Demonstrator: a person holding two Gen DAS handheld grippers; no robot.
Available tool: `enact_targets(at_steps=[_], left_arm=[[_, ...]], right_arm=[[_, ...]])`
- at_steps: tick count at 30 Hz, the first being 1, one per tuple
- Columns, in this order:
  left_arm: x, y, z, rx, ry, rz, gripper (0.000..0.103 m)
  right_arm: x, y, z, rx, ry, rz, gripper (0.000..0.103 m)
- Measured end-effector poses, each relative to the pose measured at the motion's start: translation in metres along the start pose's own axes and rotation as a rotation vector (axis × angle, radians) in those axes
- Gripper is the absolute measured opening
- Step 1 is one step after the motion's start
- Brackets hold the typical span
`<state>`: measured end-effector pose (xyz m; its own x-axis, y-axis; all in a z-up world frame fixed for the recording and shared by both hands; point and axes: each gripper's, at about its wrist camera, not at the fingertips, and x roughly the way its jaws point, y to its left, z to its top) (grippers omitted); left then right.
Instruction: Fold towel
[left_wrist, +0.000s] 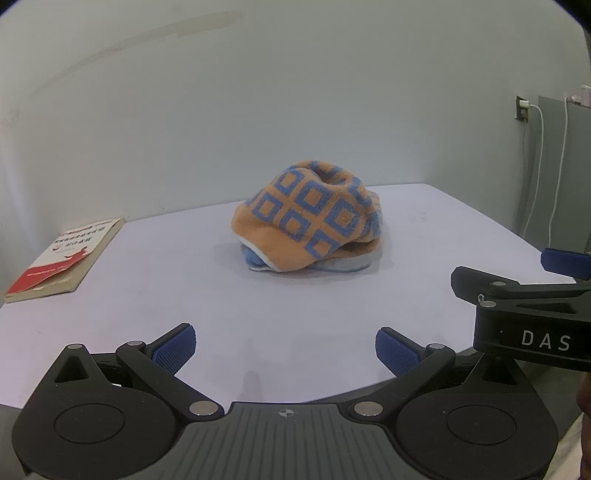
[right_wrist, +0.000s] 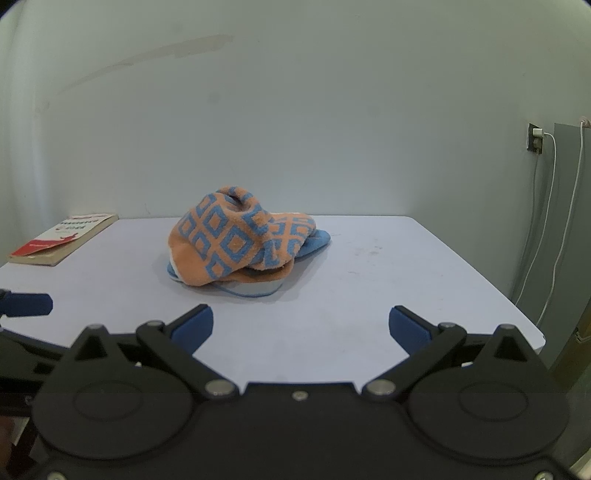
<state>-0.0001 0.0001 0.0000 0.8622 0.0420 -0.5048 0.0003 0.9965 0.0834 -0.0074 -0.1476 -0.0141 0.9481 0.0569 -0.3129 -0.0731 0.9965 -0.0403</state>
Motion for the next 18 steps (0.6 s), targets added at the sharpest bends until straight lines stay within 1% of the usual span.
enact_targets(at_steps=[8,12,18], left_arm=[[-0.0025,0.0020,-0.0003,-0.006,-0.004,-0.004,0.103],[0.0043,0.0030,-0.0008,0.010,-0.006,0.000,0.103],[0.0023,0.0020,0.0018,0.013,-0.004,0.002,0.103]], right_arm=[[0.0003,-0.0004,0.0017,0.002,0.001,-0.001,0.103],[-0.0036,-0.0011,-0.0001,0.002,0.002,-0.003,0.103],[-0.0030,0.0004,0.0011,-0.003,0.000,-0.008,0.103]])
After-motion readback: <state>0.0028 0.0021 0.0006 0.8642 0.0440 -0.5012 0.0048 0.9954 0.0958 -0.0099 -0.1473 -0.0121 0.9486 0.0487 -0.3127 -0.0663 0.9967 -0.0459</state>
